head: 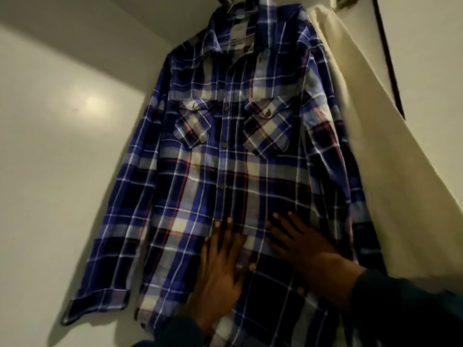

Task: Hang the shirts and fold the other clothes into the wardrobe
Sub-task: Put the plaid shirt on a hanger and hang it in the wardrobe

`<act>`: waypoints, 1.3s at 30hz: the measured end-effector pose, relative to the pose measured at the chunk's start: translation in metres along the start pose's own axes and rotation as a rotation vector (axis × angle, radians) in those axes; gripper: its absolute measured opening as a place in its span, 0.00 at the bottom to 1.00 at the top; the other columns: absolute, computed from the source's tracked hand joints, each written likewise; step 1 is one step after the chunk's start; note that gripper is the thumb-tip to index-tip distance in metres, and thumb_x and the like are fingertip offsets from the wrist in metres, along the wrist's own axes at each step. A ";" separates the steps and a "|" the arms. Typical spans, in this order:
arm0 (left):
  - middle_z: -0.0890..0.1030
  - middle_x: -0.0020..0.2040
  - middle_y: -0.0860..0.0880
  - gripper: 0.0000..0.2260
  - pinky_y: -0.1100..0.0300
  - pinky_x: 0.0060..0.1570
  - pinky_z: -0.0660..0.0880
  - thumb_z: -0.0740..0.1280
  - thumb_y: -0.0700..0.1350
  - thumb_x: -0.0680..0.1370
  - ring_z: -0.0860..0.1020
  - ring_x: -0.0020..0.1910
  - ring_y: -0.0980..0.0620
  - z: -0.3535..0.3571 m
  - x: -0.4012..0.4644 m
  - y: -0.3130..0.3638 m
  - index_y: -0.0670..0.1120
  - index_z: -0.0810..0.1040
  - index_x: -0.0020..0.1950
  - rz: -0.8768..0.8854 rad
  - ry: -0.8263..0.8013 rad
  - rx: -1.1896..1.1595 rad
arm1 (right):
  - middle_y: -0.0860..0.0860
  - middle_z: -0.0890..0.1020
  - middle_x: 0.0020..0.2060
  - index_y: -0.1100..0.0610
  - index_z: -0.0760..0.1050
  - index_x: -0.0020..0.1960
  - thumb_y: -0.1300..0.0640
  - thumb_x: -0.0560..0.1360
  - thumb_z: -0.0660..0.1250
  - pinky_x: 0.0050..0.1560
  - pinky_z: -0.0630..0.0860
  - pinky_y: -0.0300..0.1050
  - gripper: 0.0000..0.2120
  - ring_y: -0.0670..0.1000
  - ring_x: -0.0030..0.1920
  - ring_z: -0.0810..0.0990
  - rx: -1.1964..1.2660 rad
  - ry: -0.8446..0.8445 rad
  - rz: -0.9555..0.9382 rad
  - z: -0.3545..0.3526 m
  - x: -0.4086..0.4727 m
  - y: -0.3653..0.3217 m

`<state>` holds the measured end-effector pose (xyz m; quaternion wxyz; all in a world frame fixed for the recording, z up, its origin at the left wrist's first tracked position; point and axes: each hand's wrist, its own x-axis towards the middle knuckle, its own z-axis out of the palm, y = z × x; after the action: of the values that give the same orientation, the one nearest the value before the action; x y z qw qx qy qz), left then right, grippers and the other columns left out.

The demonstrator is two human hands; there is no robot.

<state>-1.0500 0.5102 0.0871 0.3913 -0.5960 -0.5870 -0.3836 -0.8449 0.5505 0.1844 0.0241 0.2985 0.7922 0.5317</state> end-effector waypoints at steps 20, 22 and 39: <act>0.40 0.82 0.52 0.27 0.47 0.77 0.35 0.43 0.65 0.82 0.38 0.81 0.49 -0.003 0.014 0.055 0.62 0.47 0.81 -0.025 0.000 -0.010 | 0.62 0.42 0.80 0.57 0.49 0.81 0.47 0.84 0.54 0.76 0.36 0.61 0.30 0.64 0.79 0.40 0.279 0.158 0.366 -0.033 -0.048 0.016; 0.63 0.80 0.47 0.25 0.41 0.76 0.53 0.47 0.61 0.84 0.59 0.78 0.44 0.002 -0.014 0.055 0.54 0.65 0.78 0.025 0.001 -0.015 | 0.62 0.56 0.78 0.58 0.61 0.78 0.53 0.84 0.52 0.76 0.45 0.60 0.23 0.64 0.78 0.52 0.429 0.081 0.292 -0.014 -0.052 -0.010; 0.81 0.39 0.45 0.11 0.57 0.34 0.65 0.61 0.53 0.84 0.79 0.39 0.44 -0.066 -0.130 0.053 0.48 0.79 0.55 -0.205 -0.283 -0.087 | 0.55 0.80 0.39 0.57 0.80 0.49 0.61 0.68 0.73 0.43 0.70 0.51 0.10 0.59 0.40 0.76 0.508 0.508 0.149 0.015 -0.110 -0.141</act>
<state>-0.9991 0.3977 -0.0065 0.2373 -0.5973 -0.6769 -0.3588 -0.8117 0.4721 0.0264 -0.2871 0.2104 0.8558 0.3753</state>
